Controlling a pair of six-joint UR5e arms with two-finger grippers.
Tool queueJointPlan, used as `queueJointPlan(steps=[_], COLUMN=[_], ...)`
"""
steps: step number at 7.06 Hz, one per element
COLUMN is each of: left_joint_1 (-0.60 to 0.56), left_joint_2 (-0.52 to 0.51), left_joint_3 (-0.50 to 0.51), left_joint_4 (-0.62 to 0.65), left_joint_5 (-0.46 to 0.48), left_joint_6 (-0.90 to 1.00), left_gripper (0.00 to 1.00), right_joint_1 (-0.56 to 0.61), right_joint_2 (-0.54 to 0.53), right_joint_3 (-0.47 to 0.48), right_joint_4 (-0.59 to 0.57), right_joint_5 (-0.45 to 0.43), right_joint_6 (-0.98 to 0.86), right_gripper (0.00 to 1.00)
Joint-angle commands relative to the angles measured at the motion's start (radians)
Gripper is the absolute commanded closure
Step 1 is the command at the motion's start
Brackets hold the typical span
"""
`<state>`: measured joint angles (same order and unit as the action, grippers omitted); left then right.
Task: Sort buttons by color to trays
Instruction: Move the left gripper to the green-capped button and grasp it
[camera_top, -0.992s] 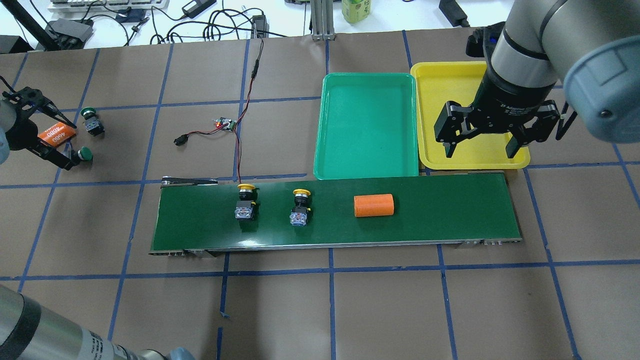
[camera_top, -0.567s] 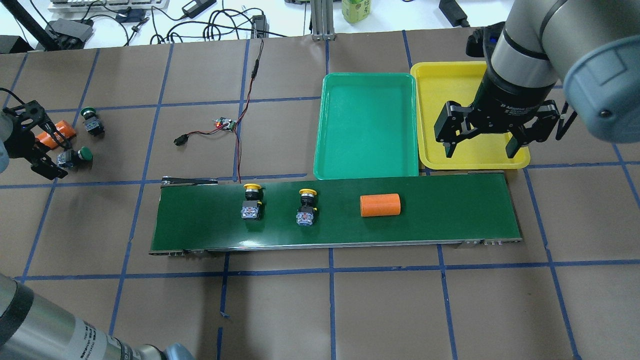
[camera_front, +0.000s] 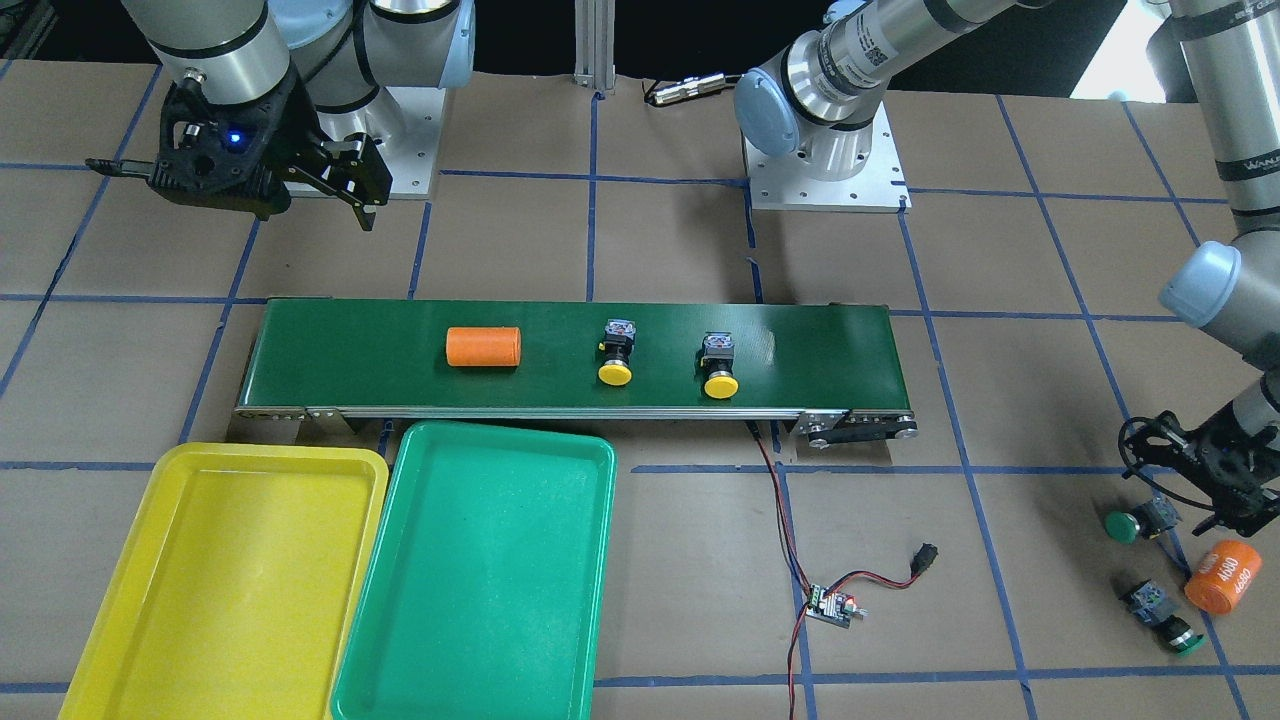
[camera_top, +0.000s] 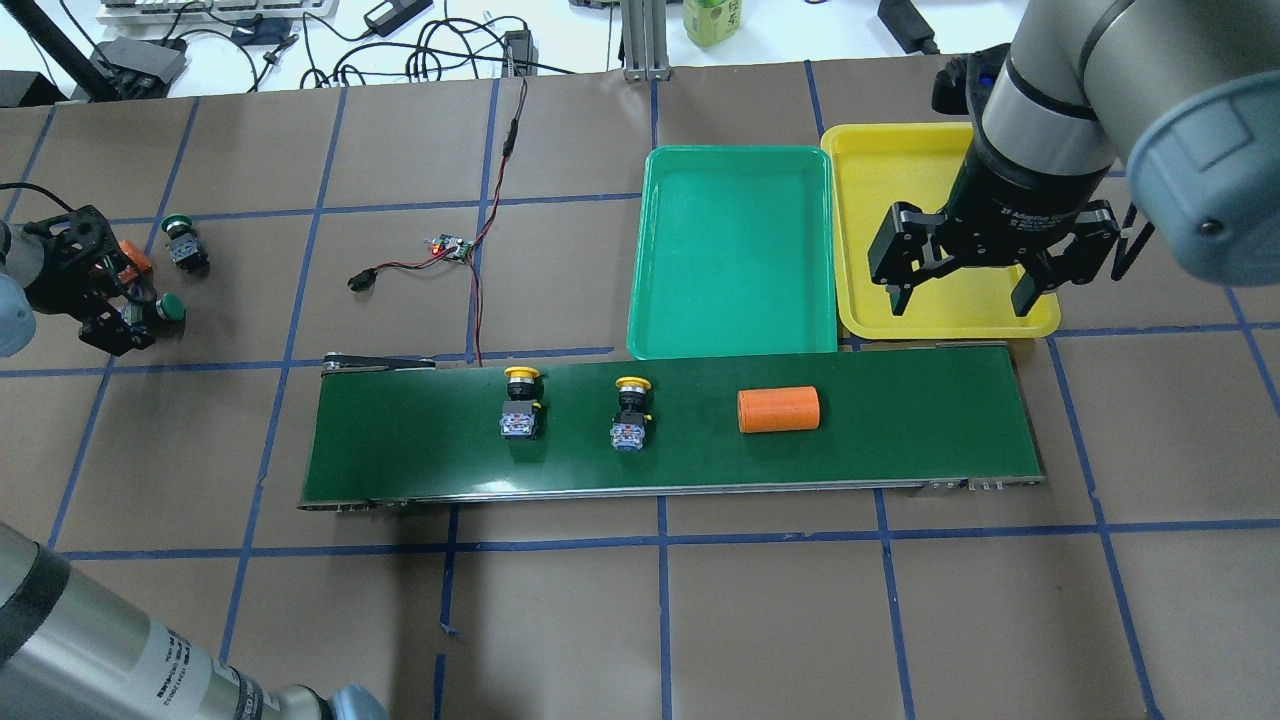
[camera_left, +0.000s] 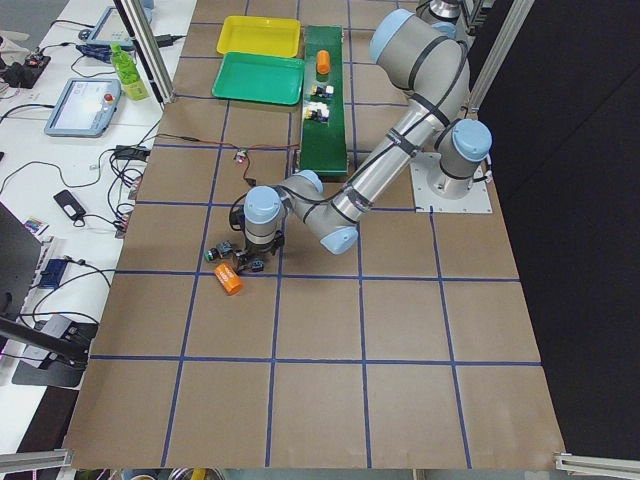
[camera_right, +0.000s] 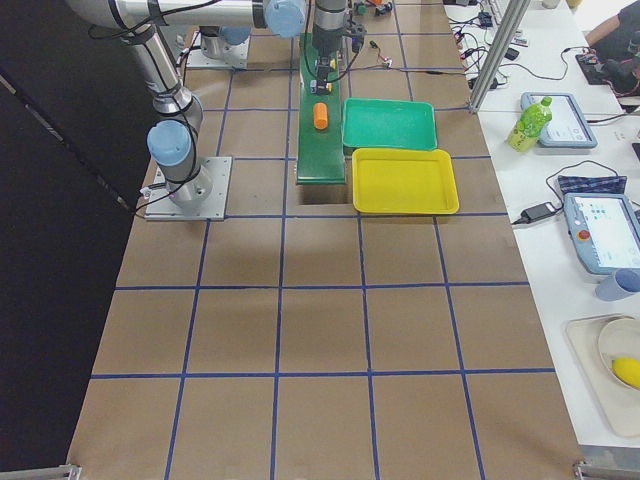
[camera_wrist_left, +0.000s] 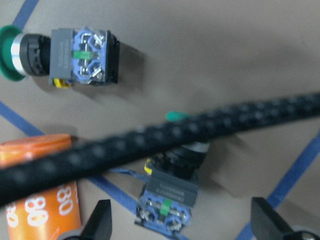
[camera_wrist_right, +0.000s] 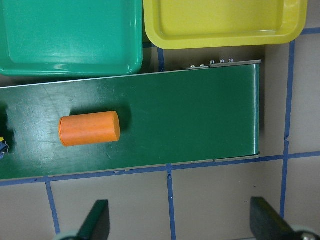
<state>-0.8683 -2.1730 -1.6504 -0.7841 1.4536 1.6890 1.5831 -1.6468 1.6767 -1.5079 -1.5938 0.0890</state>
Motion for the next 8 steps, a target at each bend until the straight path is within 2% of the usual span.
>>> queueJointPlan(steps=[1, 2, 4, 5, 6, 7, 8], left_joint_1=[0.0, 0.0, -0.023, -0.043, -0.066, -0.11, -0.168], left_joint_2=[-0.014, -0.013, 0.033, 0.088, 0.155, 0.238, 0.337], left_joint_3=[0.003, 0.004, -0.012, -0.006, -0.029, -0.082, -0.171], left_joint_4=[0.006, 0.006, -0.027, -0.167, -0.238, -0.307, -0.311], left_joint_5=[0.001, 0.008, 0.011, 0.011, 0.007, 0.011, 0.011], left_joint_6=[0.009, -0.011, -0.27, -0.419, -0.554, -0.624, -0.808], left_gripper=[0.74, 0.95, 0.96, 0.96, 0.96, 0.96, 0.96], right_joint_1=[0.0, 0.0, 0.0, 0.0, 0.0, 0.0, 0.0], right_joint_2=[-0.001, -0.001, -0.001, 0.001, 0.001, -0.001, 0.001], right_joint_3=[0.0, 0.001, 0.002, 0.002, 0.002, 0.002, 0.002], right_joint_4=[0.0, 0.0, 0.0, 0.0, 0.0, 0.0, 0.0], right_joint_5=[0.0, 0.0, 0.0, 0.0, 0.0, 0.0, 0.0], right_joint_6=[0.0, 0.0, 0.0, 0.0, 0.0, 0.0, 0.0], right_gripper=[0.0, 0.0, 0.0, 0.0, 0.0, 0.0, 0.0])
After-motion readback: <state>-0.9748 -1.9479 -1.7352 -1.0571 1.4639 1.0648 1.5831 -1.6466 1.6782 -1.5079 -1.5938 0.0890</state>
